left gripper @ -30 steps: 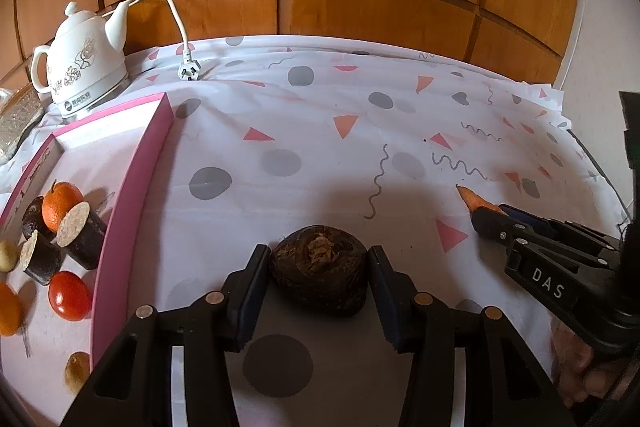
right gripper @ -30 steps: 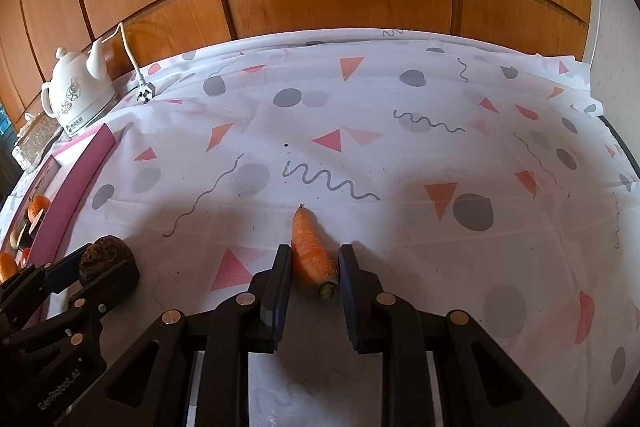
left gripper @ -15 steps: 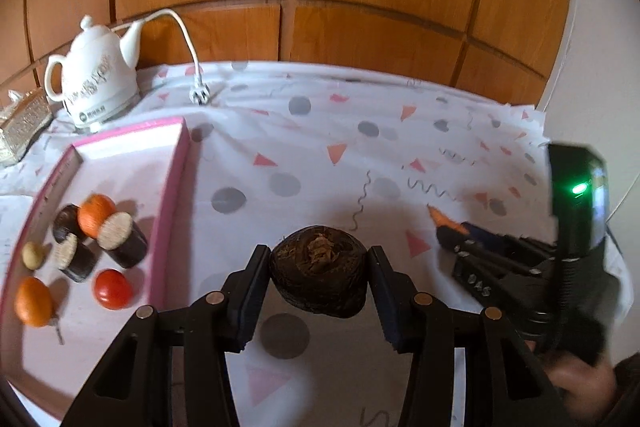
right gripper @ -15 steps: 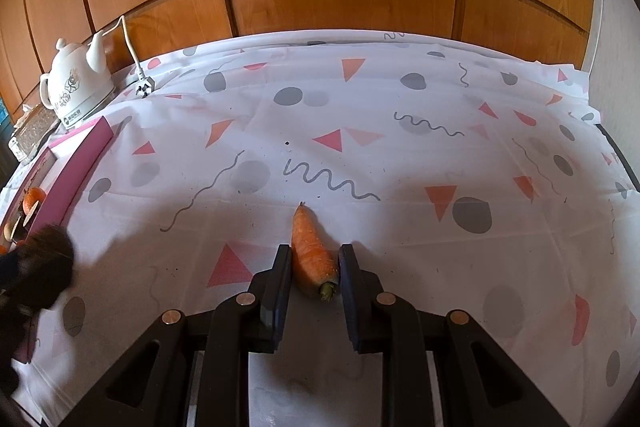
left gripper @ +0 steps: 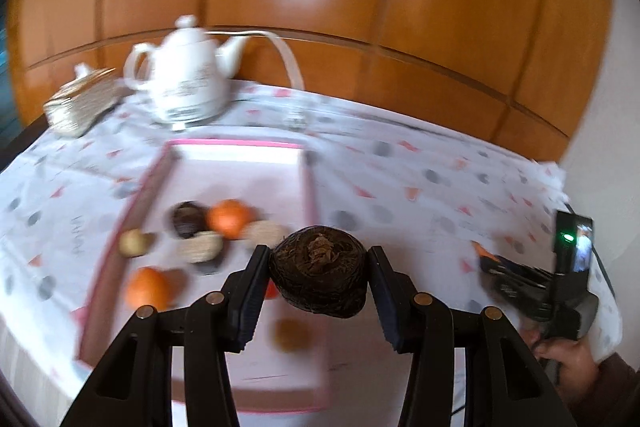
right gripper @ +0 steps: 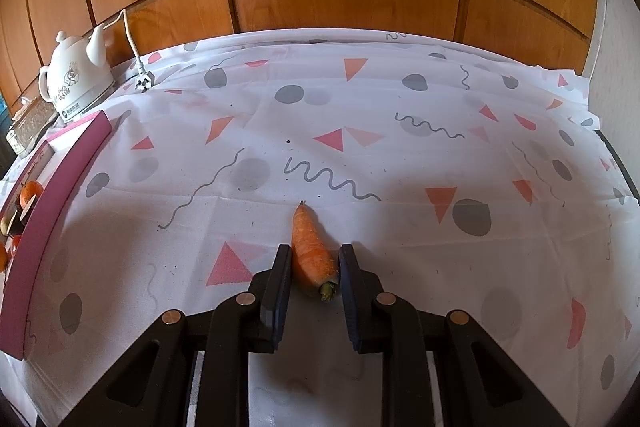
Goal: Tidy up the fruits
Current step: 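Carry the taro into the pink tray and open the left gripper, then carry the carrot into the pink tray and open the right gripper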
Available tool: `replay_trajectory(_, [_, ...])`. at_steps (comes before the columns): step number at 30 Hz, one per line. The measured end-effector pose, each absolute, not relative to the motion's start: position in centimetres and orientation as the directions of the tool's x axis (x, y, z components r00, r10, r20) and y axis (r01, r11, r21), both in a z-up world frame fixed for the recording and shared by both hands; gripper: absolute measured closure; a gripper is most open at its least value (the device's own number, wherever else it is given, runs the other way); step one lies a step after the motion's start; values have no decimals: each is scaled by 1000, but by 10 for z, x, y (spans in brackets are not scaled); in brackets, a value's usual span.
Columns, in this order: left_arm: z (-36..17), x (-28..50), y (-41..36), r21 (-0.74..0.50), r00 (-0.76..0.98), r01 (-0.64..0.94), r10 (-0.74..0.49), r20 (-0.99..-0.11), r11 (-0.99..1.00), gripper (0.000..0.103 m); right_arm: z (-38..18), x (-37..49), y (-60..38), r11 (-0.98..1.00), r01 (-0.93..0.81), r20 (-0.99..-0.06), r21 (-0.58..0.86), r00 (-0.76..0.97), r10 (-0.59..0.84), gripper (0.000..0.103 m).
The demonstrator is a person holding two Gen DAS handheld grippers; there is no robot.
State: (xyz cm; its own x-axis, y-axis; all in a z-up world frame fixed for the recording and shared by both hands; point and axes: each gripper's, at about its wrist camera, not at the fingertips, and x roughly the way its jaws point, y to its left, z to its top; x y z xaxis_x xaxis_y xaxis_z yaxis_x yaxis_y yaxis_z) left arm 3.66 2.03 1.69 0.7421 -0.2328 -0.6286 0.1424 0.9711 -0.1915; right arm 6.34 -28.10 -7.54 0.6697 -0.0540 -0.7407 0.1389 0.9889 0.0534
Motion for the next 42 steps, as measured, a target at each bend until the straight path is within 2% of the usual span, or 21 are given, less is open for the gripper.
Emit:
replay_trajectory(8, [-6,32,90,-226,732,-16,-142,-666,974,54,-75,63,-280,989,137,-742,53,668,-53,80])
replay_trajectory(19, [-32,61,70,-209,685,-33,-130,-717,977,53,-68,67,-274,993,113,-741,30,670,-54,80])
replay_trajectory(26, [-32,60,64,-192,690,-29,-120,-714,981,52,-54,68,-258,997,70,-720,17,693,-37,80])
replay_trajectory(30, [-29,55,62,-155,697,-56,-72,-713,986,51,-40,67,-238,1000,-4,-705,27,709,22,80])
replay_trajectory(35, [-24,48,63,-146,709,-70,-53,-703,987,47,-25,67,-195,983,-166,-699,74,695,170,80])
replay_trajectory(42, [-13,40,69,-145,731,-87,-36,-681,986,46,-9,72,-135,920,-369,-691,130,632,351,80])
